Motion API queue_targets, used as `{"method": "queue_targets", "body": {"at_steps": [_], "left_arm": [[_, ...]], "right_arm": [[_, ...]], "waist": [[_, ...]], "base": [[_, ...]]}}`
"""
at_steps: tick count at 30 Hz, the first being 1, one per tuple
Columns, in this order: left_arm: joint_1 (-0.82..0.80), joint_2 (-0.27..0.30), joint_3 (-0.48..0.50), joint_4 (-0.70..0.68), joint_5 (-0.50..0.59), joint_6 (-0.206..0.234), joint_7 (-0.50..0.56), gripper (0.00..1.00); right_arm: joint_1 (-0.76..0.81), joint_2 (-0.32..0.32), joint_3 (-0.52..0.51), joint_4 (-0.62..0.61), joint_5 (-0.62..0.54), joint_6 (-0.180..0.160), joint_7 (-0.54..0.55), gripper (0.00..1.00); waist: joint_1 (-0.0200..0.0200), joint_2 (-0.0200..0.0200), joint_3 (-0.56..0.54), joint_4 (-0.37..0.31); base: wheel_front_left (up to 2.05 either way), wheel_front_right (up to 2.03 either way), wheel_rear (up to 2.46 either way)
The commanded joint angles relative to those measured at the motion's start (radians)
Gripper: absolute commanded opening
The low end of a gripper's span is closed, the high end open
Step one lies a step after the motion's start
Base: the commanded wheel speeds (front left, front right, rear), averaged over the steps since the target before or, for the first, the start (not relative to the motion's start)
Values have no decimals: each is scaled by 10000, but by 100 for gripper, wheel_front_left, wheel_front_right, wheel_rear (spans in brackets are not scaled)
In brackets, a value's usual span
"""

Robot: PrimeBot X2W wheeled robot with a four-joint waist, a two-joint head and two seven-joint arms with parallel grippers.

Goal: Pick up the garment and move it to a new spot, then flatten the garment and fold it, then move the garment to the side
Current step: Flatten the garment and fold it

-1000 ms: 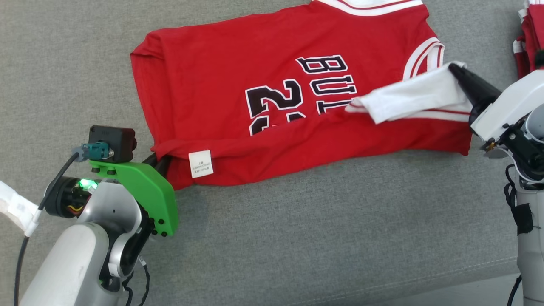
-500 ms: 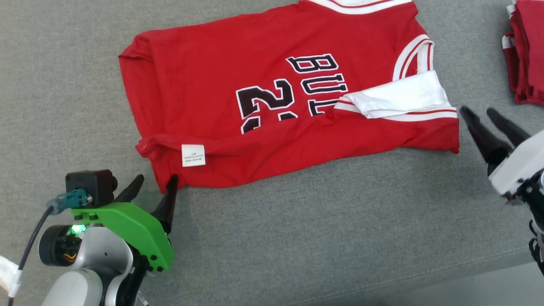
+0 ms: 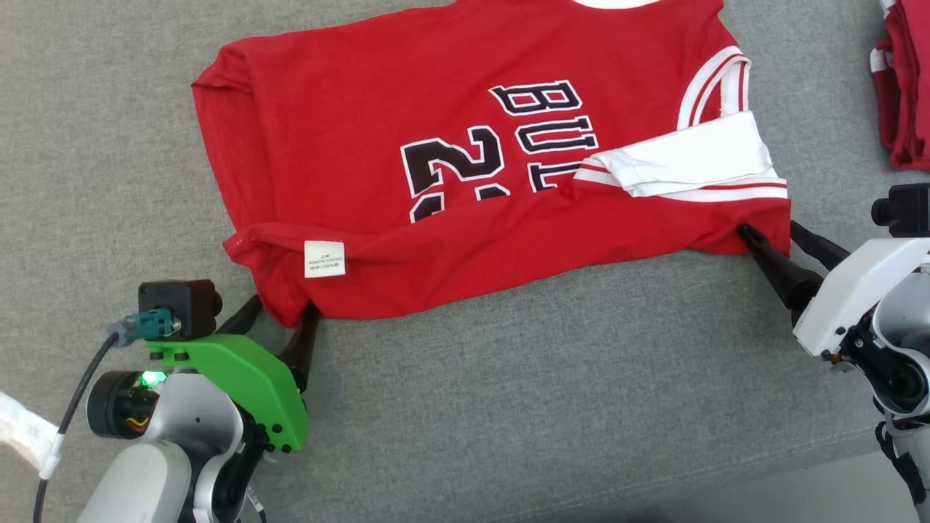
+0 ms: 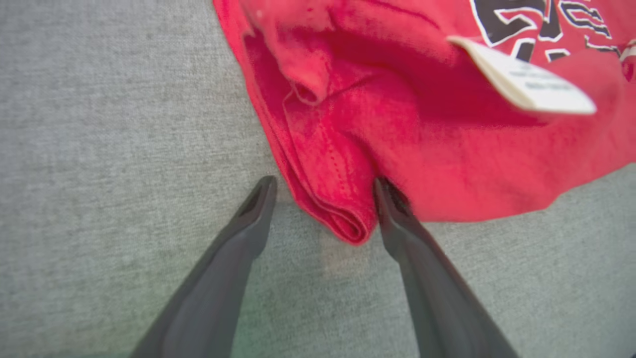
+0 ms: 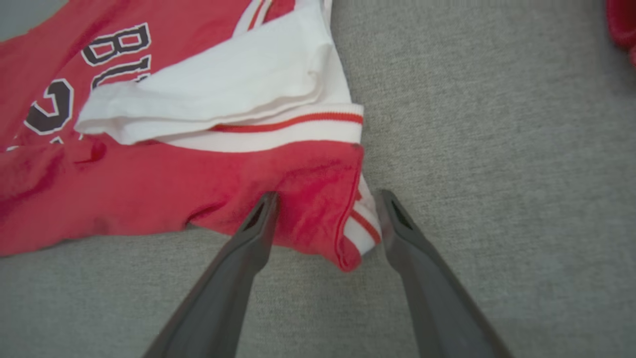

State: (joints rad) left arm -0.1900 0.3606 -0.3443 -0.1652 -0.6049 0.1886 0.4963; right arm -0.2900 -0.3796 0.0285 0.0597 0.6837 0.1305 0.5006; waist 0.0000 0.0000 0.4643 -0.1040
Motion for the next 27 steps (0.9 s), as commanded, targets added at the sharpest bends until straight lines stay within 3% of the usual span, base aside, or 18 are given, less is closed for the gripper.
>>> {"method": "queue_targets", "body": {"at_steps": [1,2,3,4,5,6,7,16,20,25,26,27], "left_arm": [[-54,-90,-194,152,-62,-144,134,100],[-81,-113,-237,146,-97,-176,152,94],[-122,-137,-275,150,-113,-207,180,54],[-158,-147,-295,169,-115,-233,176,29],[-192,-118,-324,207,-119,-266,204,0],[-212,-66,-343,246,-102,-297,202,0],[-227,-12,-324,279,-108,-338,187,0],[919,998,-18,-918,-953,-947,752,0],[2003,1203,-7,-1724,-1216,-833,810,0],[3346,977,-338,-2356,-1367,-602,595,0],[3516,901,-360,-2397,-1386,-547,488,9],[3675,842,-400,-2438,-1370,-517,382,45]], "right_arm": [[-115,-61,64,65,29,1,-31,100],[-145,-77,92,111,18,1,-51,100],[-194,-93,139,163,27,1,-63,100],[-226,-95,190,204,49,1,-47,100],[-267,-115,271,268,72,1,-7,88],[-308,-144,327,331,79,1,-16,38],[-349,-196,390,433,79,1,-47,0],[-76,-1103,-99,239,1301,-2,529,0],[856,-1757,-448,-453,1972,-7,1432,0],[2459,-2184,-806,-1265,2733,-5,2380,0],[2667,-2228,-954,-1330,2682,-5,2376,0],[2895,-2310,-1069,-1404,2503,-5,2354,100]], "waist": [[0,0,-37,8],[0,0,-43,11],[0,0,-45,22],[0,0,-47,27],[0,0,-50,28],[0,0,-56,26],[0,0,-75,22],[0,0,-724,103],[0,0,-973,195],[0,0,-1019,272],[0,0,-998,292],[0,0,-954,328]], "base": [[0,0,0],[0,0,0],[0,0,0],[0,0,0],[0,0,0],[0,0,0],[0,0,0],[0,0,0],[0,0,0],[0,0,0],[0,0,0],[0,0,0]]}}
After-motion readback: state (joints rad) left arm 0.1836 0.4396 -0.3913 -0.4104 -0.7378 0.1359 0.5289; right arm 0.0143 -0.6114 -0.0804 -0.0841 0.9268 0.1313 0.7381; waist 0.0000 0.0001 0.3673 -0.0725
